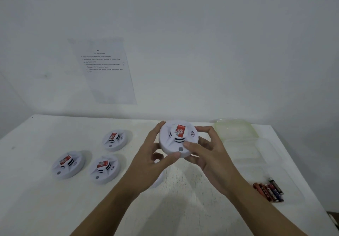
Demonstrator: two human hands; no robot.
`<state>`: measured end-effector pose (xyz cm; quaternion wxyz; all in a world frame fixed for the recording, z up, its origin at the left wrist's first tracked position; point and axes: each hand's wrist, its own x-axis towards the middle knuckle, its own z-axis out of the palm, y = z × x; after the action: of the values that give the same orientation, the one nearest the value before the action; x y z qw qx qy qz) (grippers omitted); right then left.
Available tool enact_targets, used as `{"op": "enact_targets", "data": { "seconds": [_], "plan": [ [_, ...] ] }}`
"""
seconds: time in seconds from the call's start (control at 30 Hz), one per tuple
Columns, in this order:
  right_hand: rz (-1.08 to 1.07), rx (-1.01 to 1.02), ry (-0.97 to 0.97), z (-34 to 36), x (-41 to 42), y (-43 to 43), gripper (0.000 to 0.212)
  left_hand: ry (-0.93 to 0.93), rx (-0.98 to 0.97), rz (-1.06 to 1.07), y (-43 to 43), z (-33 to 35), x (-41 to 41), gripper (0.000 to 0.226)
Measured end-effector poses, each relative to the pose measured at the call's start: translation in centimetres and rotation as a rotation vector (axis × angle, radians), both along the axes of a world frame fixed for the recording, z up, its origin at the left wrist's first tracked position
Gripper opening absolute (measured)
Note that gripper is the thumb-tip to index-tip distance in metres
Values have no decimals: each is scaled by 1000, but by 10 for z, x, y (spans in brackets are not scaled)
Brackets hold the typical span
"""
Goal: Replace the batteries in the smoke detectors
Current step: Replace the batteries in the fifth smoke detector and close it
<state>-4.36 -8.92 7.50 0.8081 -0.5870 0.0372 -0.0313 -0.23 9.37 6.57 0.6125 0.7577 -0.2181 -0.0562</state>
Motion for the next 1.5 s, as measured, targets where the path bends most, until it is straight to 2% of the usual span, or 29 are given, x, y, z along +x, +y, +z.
{"op": "enact_targets", "data": {
  "seconds": [0.13, 0.33, 0.47, 0.83, 1.23, 1.5],
  "plan": [
    [82, -86, -27, -5, -3, -6, 47, 109, -81, -23, 4, 0, -3, 66],
    [200, -246, -88, -7, 1, -13, 80, 114, -67, -87, 11, 4, 3, 71],
    [156, -372, -155, -3, 10, -15, 91, 57, -22, -86, 12, 7, 9, 76],
    [59, -542, -213, -4, 22, -14, 89, 6, -5, -76, 14, 12, 20, 75],
    [8, -548, -250, -13, 25, -16, 88, 21, -18, -60, 9, 1, 20, 74],
    [0, -551, -265, -12, 28, -16, 87, -35, -15, -55, 8, 8, 25, 75]
  ]
}}
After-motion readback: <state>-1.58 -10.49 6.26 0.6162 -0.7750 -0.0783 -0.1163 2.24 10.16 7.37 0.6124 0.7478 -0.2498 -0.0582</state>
